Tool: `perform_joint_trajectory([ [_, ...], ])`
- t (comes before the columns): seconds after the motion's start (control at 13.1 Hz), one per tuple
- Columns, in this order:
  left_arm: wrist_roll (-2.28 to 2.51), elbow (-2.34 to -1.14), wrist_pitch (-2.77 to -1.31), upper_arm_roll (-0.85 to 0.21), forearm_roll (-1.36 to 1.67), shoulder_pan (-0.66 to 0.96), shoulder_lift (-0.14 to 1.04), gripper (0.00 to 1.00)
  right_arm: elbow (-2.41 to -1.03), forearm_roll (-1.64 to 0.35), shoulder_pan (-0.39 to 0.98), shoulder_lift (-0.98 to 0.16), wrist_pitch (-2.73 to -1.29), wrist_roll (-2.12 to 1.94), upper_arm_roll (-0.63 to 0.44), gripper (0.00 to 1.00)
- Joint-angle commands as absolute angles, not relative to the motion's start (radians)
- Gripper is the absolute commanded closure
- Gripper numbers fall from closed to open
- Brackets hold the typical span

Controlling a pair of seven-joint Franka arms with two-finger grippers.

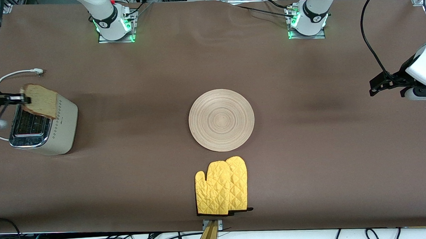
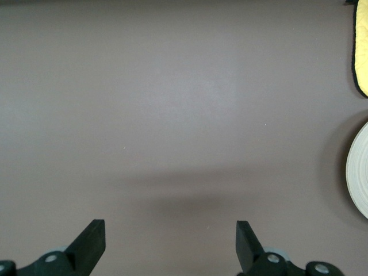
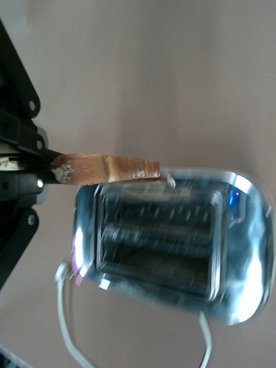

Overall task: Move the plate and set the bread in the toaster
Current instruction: 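Carry the bread with the right gripper above the toaster slot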

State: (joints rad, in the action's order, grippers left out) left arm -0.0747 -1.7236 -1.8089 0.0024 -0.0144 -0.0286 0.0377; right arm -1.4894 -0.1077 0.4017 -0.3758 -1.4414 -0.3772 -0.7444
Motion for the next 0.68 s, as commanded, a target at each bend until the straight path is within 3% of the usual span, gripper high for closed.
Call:
perform_joint_trajectory([
  [0.0,-0.069,-1.703,-1.798,-0.003,0.003,-0.035,0.046,0.00,-1.468,-0.051,0.411,-0.385,-1.428,-0.399,-0.793,1.00],
  [0.61,-0.069,-1.703,-1.798,-0.002,0.005,-0.037,0.044,0.00,-1.468,-0.012,0.356,-0.408,-1.526,-0.466,-0.799,1.00],
])
